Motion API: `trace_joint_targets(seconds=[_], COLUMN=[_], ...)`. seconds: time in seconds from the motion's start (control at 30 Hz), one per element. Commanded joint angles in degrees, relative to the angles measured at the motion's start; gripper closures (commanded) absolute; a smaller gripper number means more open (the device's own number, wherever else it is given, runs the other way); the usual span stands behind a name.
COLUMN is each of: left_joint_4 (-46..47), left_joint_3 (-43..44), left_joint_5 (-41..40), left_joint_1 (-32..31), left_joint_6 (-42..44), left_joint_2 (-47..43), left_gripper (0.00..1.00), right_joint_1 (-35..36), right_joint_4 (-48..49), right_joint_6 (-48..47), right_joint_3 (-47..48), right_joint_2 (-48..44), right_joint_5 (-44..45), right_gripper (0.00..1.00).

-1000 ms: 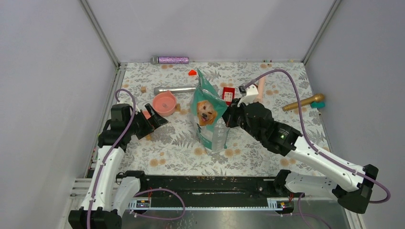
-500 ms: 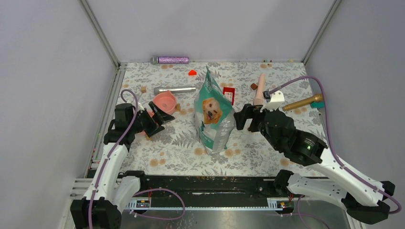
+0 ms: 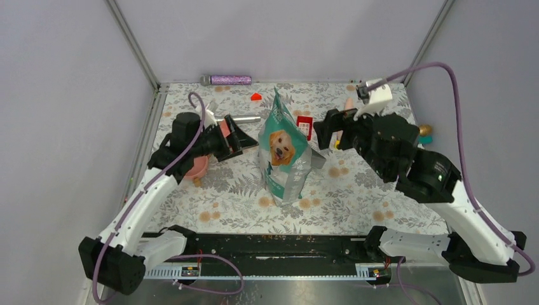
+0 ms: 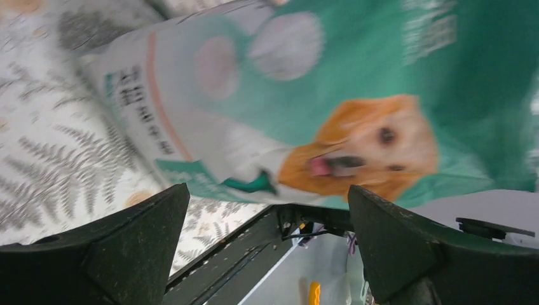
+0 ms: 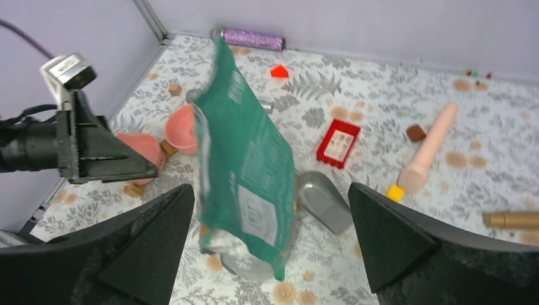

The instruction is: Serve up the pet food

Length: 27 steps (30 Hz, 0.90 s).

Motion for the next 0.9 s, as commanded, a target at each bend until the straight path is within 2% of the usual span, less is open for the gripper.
trace_joint_targets(seconds=[0.0,0.13,0.23,0.37,0.57,0.87], left_joint_4=[-4.7,-13.1,-16.8,-12.4,-9.3,-8.8], left_joint_3=[12.8,23.0,26.6,22.8,16.6,16.1], left_joint_5=[-4.1,-1.1,-6.4,-4.3,-9.4,-6.2], left_joint_1=[-3.9,-4.8,-6.9,-7.5,-7.9,-8.0], left_joint_6=[-0.2,2.6,4.6,4.3,3.4,3.1], left_joint_2=[6.9,14.0,17.5,17.8,13.4,15.0], left_gripper=[0.01,0.01,0.01,0.01,0.01,0.01], right_joint_1=[0.3,0.2,0.1,-0.8,-4.8,-6.3], right_joint_4=[-7.1,-14.9,-16.6,-21.6,-24.2,-26.5], right_joint_6=[-5.9,-7.9,-9.6,-10.7,-10.0,-9.3], right_joint_3=[14.0,25.5,29.6,38.1,43.7,50.4], right_joint_2=[10.9,21.0,26.2,33.5,39.8,44.1], right_joint_5=[-6.0,-5.1,-4.9,-2.5,-5.3,-7.6], right_gripper=[0.01,0.01,0.0,0.01,0.01,0.01])
